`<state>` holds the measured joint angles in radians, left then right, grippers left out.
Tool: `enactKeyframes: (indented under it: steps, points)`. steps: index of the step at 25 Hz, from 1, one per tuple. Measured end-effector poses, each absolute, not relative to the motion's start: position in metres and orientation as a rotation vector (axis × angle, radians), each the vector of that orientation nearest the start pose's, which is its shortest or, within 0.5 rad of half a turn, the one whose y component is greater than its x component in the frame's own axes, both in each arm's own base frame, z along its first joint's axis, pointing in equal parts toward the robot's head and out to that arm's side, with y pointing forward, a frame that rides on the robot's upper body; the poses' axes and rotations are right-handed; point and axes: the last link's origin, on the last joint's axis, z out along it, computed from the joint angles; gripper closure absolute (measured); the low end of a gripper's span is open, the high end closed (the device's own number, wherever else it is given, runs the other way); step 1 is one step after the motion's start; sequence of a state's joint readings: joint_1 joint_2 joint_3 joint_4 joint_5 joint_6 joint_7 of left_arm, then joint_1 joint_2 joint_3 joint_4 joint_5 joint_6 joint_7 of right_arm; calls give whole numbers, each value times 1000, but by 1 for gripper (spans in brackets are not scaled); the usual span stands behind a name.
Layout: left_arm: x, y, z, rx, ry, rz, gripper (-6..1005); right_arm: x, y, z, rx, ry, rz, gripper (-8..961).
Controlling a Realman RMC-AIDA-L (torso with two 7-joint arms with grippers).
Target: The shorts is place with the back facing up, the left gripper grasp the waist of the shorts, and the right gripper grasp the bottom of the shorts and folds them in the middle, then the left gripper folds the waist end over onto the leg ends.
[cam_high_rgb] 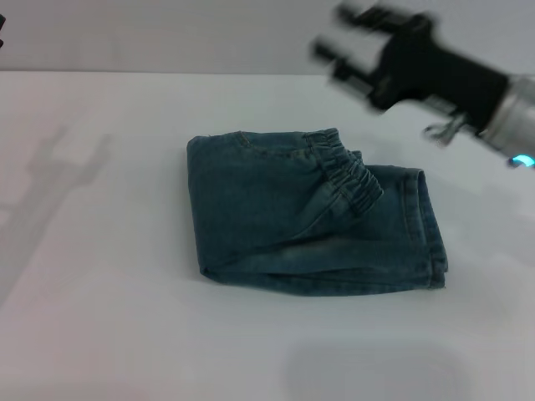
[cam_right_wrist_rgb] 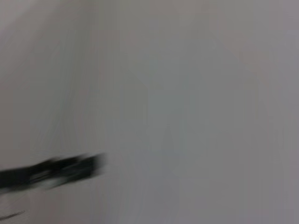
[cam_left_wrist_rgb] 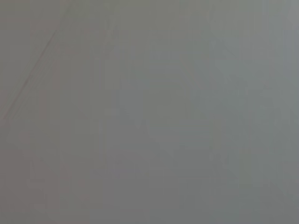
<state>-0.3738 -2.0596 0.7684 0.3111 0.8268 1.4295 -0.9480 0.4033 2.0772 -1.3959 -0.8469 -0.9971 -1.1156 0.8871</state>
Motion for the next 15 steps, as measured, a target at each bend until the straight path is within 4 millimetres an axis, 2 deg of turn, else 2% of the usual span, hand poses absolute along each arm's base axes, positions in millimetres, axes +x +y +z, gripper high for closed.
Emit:
enactKeyframes:
  steps: [5,10,15]
  points:
    - [-322,321,70,-1566,-636,-1263,140,216,369,29,-1882,79,1039,484]
    - [-325,315,66,-1553,-614,-1243,140,251,363,53,-1541,103,1021,484]
    - [-329,302,62,-1504,-528,-1198,140,276,357,65,-1371,167,968,483]
